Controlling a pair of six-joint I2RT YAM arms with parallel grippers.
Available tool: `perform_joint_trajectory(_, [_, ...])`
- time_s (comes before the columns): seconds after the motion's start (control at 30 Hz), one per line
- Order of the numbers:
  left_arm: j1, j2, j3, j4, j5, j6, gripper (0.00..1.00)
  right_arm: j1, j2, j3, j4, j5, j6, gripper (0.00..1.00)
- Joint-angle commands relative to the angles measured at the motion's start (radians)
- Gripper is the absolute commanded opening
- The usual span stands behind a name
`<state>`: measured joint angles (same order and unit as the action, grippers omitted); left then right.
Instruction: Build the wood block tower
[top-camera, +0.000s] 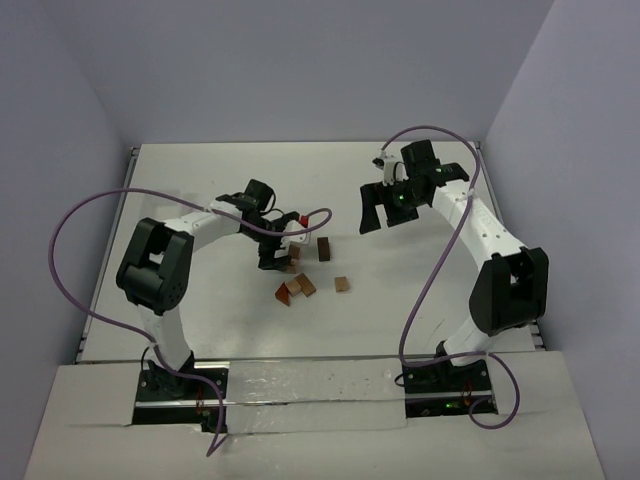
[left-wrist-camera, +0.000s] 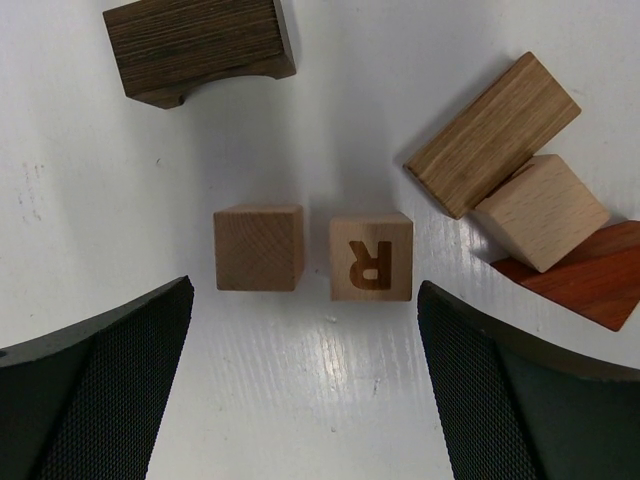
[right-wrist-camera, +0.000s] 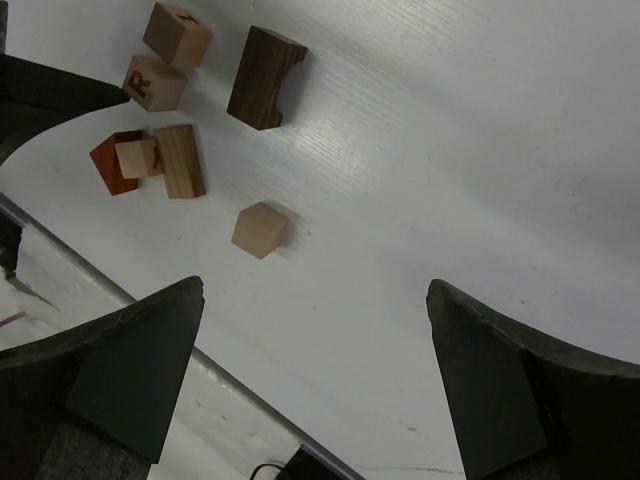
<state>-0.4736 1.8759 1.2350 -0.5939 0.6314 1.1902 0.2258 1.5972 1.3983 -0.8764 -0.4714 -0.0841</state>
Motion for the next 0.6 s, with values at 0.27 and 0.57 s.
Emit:
perform_joint_trajectory(0.27, [-0.012, 0.054, 0.080, -0.009, 0.035, 0.036, 0.99, -0.019, 0.026, 0.024, 0.004, -0.046, -0.009, 1.00])
perform_joint_trajectory(0.57, [-0.015, 0.073, 0.099, -0.023, 0.030, 0.034, 0.92, -0.019, 0.036, 0.024, 0.003, -0.058, -0.009, 1.00])
